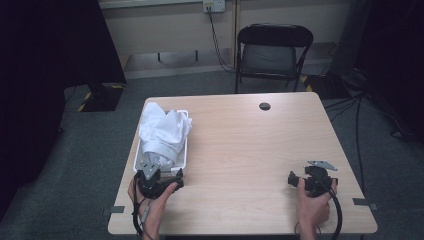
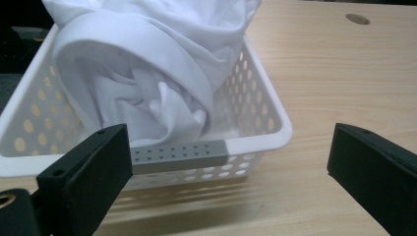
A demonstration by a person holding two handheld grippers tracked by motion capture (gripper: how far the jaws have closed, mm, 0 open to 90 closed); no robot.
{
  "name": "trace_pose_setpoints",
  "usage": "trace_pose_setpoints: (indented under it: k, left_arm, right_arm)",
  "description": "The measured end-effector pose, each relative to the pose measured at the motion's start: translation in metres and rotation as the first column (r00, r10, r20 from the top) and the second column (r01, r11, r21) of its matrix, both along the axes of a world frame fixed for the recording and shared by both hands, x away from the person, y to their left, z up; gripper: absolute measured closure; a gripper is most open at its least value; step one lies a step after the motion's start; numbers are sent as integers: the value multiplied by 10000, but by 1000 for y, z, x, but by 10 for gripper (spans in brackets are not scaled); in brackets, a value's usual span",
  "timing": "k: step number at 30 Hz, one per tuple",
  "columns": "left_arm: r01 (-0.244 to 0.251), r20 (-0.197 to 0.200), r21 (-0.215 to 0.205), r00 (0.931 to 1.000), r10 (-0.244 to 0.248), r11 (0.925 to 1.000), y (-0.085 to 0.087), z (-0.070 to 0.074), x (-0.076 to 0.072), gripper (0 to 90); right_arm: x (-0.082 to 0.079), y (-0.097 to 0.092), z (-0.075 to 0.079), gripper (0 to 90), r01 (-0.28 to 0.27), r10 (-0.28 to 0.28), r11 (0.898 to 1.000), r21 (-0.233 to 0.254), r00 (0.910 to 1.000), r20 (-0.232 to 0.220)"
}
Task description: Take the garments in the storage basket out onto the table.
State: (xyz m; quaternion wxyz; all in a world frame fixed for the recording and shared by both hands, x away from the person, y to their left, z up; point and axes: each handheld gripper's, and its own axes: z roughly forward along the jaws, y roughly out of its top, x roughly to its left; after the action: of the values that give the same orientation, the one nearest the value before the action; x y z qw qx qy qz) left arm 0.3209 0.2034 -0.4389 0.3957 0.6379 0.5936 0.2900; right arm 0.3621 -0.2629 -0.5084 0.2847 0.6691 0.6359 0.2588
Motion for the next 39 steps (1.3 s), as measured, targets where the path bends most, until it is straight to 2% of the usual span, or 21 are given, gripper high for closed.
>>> trace_pose_setpoints:
  k: [7, 18, 21, 26, 35, 37, 39]
  left_arm:
    - [12, 101, -10, 9999, -12, 10000, 3, 6, 4, 28]
    - [97, 10, 47, 10000, -97, 9999, 0, 8, 11, 29]
    - [-31, 37, -45, 10000, 31, 10000, 1, 11, 17, 32]
    - [132, -72, 194, 9999, -131, 9997, 0, 15, 25, 34]
    - [127, -150, 413, 9998, -121, 9991, 4, 25, 43, 32]
    - [65, -200, 477, 9998, -55, 9988, 5, 25, 48, 31]
    - [-131, -70, 553, 9999, 135, 9984, 7, 25, 53, 33]
  right_arm:
    - [0, 0, 0, 0, -2, 2, 10000, -5, 10000, -3]
    - [0, 0, 0, 0, -3, 3, 10000, -5, 10000, -3]
    - [0, 0, 0, 0, 0, 0, 10000, 1, 10000, 0]
    - [0, 0, 0, 0, 0, 0, 10000, 2, 10000, 0]
    - [0, 0, 0, 0, -5, 5, 10000, -9, 10000, -2]
    - [0, 0, 0, 0, -4, 4, 10000, -9, 10000, -3]
    - [0, 0, 0, 0, -4, 4, 10000, -8, 10000, -1]
